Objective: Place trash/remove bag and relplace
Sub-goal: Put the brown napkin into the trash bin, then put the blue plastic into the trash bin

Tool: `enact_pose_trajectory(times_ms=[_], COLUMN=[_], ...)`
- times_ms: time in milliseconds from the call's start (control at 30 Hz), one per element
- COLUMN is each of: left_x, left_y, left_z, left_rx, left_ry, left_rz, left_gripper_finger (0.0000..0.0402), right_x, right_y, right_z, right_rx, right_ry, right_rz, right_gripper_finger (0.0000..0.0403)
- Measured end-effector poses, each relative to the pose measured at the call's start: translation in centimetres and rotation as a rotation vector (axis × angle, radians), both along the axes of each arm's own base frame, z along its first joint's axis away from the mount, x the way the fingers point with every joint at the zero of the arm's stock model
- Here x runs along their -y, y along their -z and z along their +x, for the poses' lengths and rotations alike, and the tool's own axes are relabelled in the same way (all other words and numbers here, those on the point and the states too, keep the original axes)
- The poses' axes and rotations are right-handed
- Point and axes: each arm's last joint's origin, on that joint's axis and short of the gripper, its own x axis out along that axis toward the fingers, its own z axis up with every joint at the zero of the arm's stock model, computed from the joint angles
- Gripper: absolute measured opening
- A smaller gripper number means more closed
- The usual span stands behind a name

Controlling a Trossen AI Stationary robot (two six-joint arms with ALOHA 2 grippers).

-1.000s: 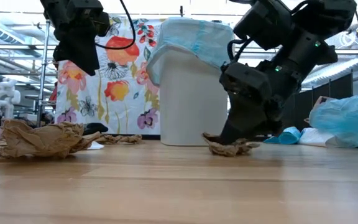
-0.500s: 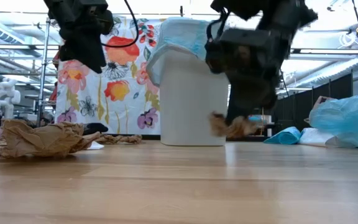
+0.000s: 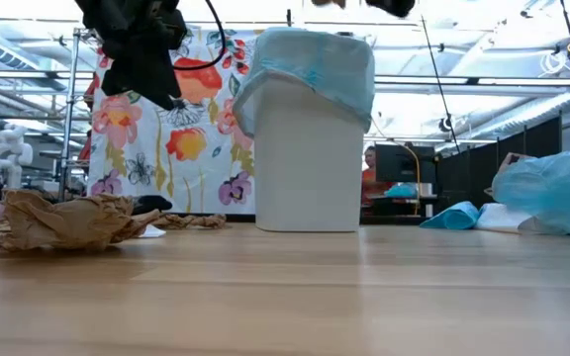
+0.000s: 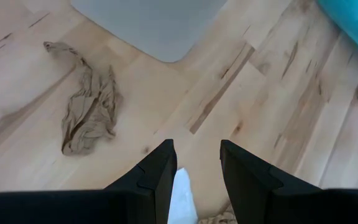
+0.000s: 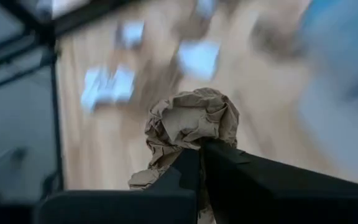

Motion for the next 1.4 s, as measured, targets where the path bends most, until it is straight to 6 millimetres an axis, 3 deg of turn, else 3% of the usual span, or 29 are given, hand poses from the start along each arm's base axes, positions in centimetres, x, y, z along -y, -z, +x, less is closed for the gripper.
enact_pose_trajectory(times_ms=[133,300,533,733,1100,1267,1400], left_x=[0.0,0.0,0.0,0.0,0.0,0.0,-0.1], left_y=[-0.1,-0.1,-0.1,-0.1,-0.1,-0.1,0.0], left_z=[0.1,0.1,0.1,0.1,0.1,0.1,0.0], left_rx=[0.018,0.017,0.015,0.015,0.014,0.012,0.001], left_ry=[0.001,0.001,0.001,0.001,0.002,0.001,-0.008], left_rz=[0.002,0.002,0.002,0.002,0.01,0.012,0.021], left_gripper_finger=[0.013,0.013,0.013,0.013,0.013,0.013,0.013], right_x=[1.7,5.2,11.5,15.0,16.7,16.2,14.8], right_y=[-2.5,-3.7,-3.2,-2.8,-2.6,-3.4,-4.3], right_z=[0.1,1.6,2.8,2.4,1.6,0.0,-2.3], right_rx=[0.108,0.231,0.255,0.226,0.174,0.131,0.1], right_ry=[0.077,0.157,0.335,0.449,0.472,0.453,0.455], right_rz=[-0.173,-0.293,-0.304,-0.294,-0.324,-0.337,-0.215], right_gripper_finger=[0.0,0.0,0.0004,0.0045,0.0165,0.0189,0.0191])
